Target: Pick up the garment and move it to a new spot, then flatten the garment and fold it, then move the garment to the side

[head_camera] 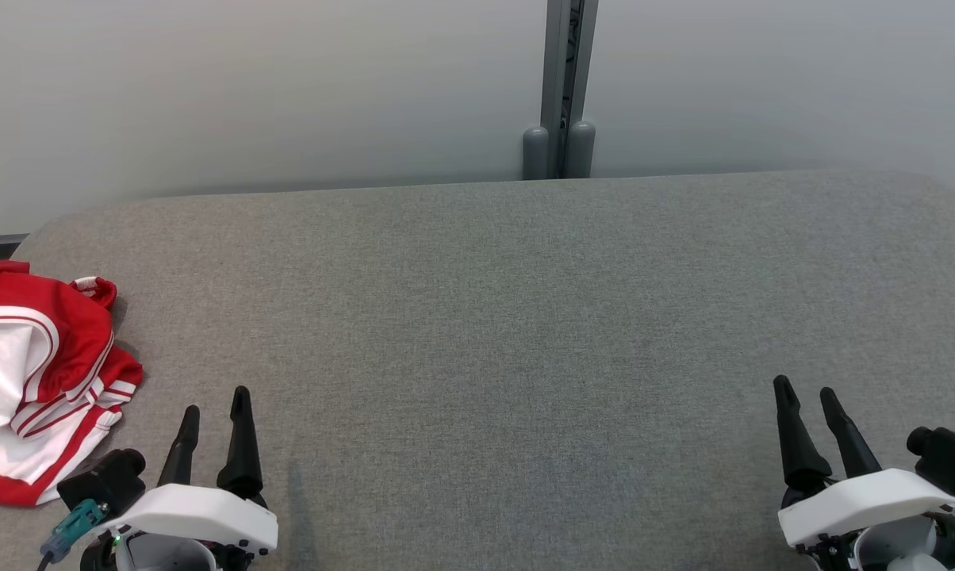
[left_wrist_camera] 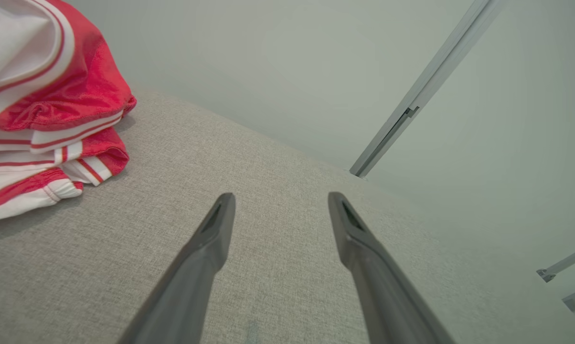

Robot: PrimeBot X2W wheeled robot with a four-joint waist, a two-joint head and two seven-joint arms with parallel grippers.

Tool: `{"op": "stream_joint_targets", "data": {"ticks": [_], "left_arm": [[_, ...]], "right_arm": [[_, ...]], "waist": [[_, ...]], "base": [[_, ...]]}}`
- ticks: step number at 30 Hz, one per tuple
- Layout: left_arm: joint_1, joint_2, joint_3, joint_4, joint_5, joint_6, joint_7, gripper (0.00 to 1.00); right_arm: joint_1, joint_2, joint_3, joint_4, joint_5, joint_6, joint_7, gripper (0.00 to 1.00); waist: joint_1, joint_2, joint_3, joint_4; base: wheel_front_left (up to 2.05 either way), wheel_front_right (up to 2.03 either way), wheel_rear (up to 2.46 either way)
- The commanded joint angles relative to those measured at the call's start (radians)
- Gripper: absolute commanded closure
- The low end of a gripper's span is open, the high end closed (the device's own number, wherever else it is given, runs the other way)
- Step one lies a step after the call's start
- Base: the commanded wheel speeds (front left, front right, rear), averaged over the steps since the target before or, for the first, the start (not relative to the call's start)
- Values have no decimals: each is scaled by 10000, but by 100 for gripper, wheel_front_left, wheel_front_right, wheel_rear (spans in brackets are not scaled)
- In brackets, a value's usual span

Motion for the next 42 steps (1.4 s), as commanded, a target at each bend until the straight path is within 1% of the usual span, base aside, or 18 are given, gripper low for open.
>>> {"op": "stream_joint_targets", "data": {"ticks": [1,12,27,42], "left_arm": [[-241,79,-25,-21,341,78,-89,0],[-267,152,-321,120,1550,270,-349,0],[-206,394,-817,331,3056,557,-698,0],[-66,421,-914,417,4180,818,-1019,0]], "right_arm": [[-169,-105,73,-6,-332,15,-127,0],[-208,-118,215,-19,-1670,16,-386,0],[-90,96,-404,-58,-3463,19,-735,0],[19,190,-727,-29,-4828,22,-1059,0]], "waist": [[0,0,5,2],[0,0,42,15],[0,0,3,23],[0,0,21,13]], "base": [[0,0,0],[0,0,0],[0,0,0],[0,0,0]]}}
